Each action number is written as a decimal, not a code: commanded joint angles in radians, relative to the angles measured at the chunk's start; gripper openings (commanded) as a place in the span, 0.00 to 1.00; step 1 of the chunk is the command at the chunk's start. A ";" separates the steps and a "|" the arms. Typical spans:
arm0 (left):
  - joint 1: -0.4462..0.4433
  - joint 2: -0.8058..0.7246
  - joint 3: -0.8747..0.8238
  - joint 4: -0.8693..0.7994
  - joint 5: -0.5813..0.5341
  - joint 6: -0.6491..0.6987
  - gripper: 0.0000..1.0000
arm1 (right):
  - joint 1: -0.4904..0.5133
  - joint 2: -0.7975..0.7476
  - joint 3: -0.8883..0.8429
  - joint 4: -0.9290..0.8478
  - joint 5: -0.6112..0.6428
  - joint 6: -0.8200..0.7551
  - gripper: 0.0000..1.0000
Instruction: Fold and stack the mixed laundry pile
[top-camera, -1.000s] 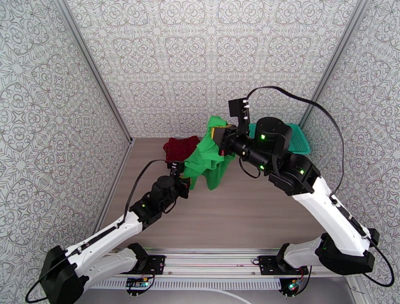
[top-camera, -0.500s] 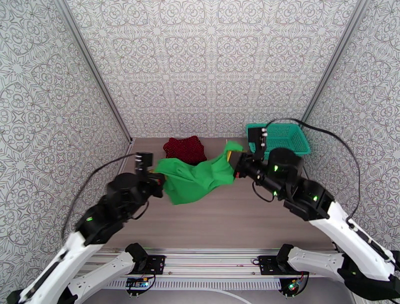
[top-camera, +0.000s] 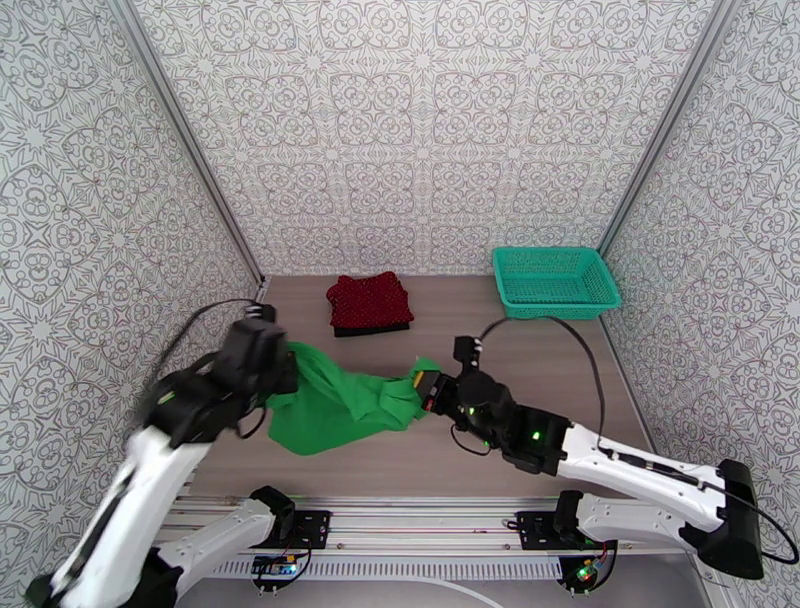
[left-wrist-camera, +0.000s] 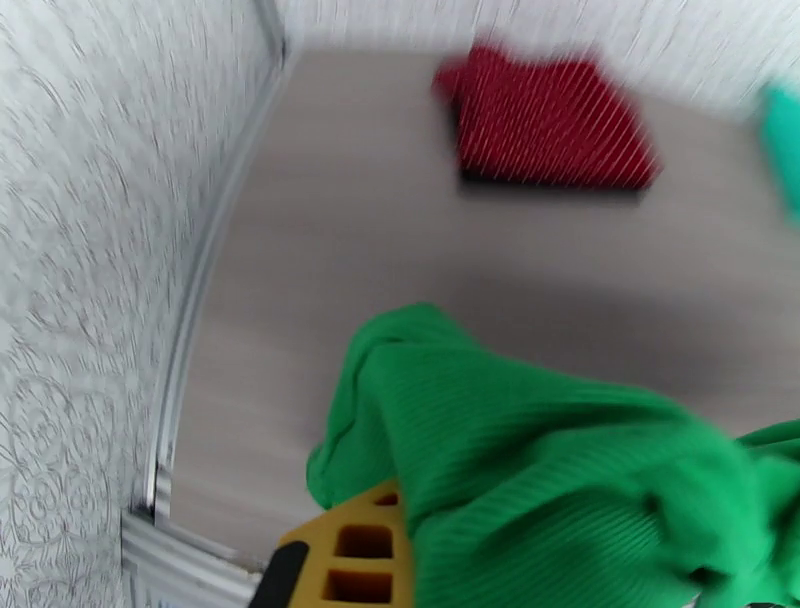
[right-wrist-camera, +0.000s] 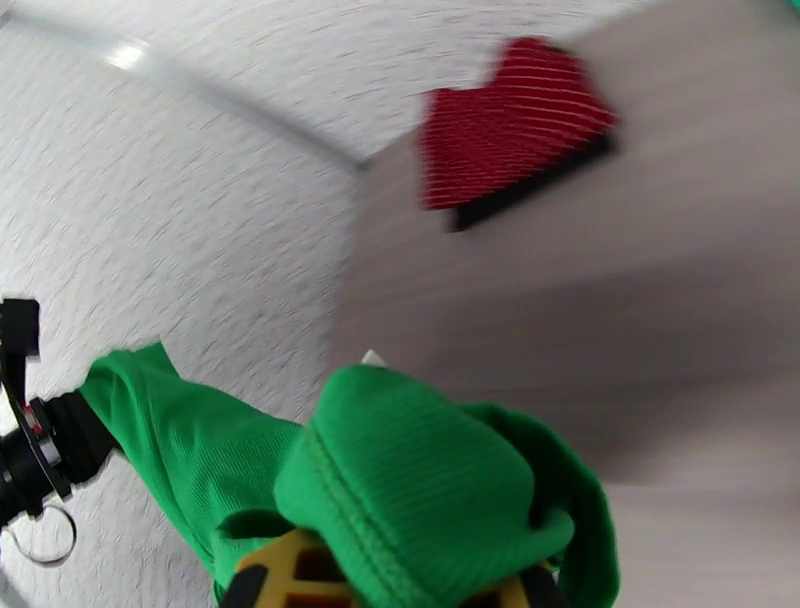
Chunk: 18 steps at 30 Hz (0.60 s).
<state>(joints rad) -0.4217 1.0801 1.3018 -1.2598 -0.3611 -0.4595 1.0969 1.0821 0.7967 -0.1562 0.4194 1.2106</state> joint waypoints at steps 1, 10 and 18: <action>0.056 0.126 -0.116 0.168 0.125 0.035 0.00 | -0.001 -0.074 -0.079 -0.113 0.245 0.205 0.02; 0.076 0.662 -0.033 0.473 0.215 0.070 0.00 | -0.211 -0.258 -0.253 -0.348 0.404 0.154 0.85; 0.002 0.891 0.202 0.421 0.161 0.085 0.00 | -0.456 -0.243 -0.187 -0.217 -0.012 -0.566 0.70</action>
<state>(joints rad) -0.3965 1.9625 1.4452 -0.8379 -0.1802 -0.3950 0.6666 0.8066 0.5552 -0.4313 0.6235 0.9962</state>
